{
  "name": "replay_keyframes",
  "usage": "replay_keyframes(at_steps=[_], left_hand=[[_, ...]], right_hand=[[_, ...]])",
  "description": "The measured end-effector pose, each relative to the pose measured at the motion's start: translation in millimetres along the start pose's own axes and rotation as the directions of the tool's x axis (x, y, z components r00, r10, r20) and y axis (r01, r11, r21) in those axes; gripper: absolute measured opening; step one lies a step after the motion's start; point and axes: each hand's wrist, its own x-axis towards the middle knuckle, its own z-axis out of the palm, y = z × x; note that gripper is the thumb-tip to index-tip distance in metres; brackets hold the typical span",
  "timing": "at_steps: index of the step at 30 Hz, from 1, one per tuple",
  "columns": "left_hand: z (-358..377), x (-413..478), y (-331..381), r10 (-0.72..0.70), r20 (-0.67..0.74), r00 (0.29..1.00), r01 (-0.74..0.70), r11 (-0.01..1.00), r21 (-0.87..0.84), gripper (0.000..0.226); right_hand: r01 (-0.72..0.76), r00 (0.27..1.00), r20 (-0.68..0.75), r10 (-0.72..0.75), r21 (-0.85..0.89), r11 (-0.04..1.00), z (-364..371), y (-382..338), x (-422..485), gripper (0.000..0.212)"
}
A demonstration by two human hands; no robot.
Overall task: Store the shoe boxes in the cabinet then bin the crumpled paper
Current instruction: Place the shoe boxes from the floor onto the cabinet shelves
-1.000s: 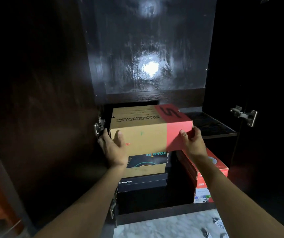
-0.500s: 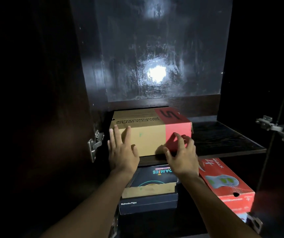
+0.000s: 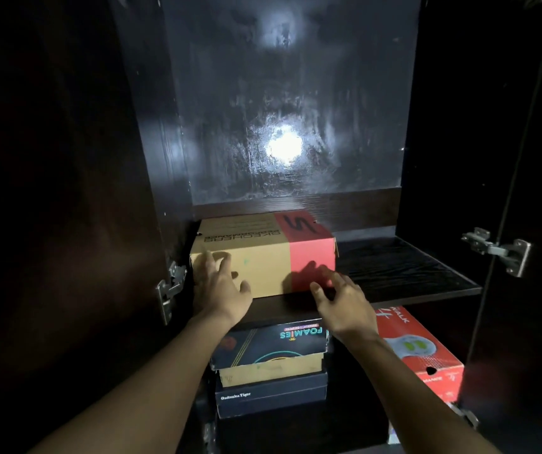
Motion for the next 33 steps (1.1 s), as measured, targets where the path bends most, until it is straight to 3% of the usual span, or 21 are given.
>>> replay_keyframes(at_steps=[4,10,14,18,22,29,33], left_hand=[[-17,-42,25,0.1,0.125,0.987,-0.073,0.977,-0.199,0.049],[-33,-128,58,0.286,0.256,0.923,-0.161,0.894,-0.418,0.03],[-18,-187,60,0.401,0.313,0.861,-0.233,0.857,-0.459,0.022],[8,-245,62,0.513,0.408,0.756,-0.295,0.822,-0.488,0.02],[49,-296,71,0.616,0.469,0.632,-0.34,0.765,-0.546,0.022],[132,-384,87,0.699,0.615,0.365,-0.328,0.715,-0.617,0.031],[161,-439,96,0.697,0.658,0.285,-0.296,0.717,-0.631,0.03]], right_hand=[[-0.05,0.999,-0.018,0.052,0.072,0.996,-32,-3,-31,0.043],[-0.168,0.981,-0.07,0.184,0.185,0.968,-77,-5,-117,0.048],[-0.272,0.951,-0.105,0.29,0.158,0.949,-103,8,-197,0.055],[-0.324,0.923,-0.18,0.34,0.112,0.939,-120,29,-274,0.046],[-0.465,0.853,-0.254,0.456,0.024,0.885,-128,62,-339,0.045],[-0.707,0.678,-0.339,0.652,-0.057,0.705,-137,131,-456,0.047],[-0.783,0.603,-0.376,0.703,-0.114,0.611,-142,152,-510,0.051]])
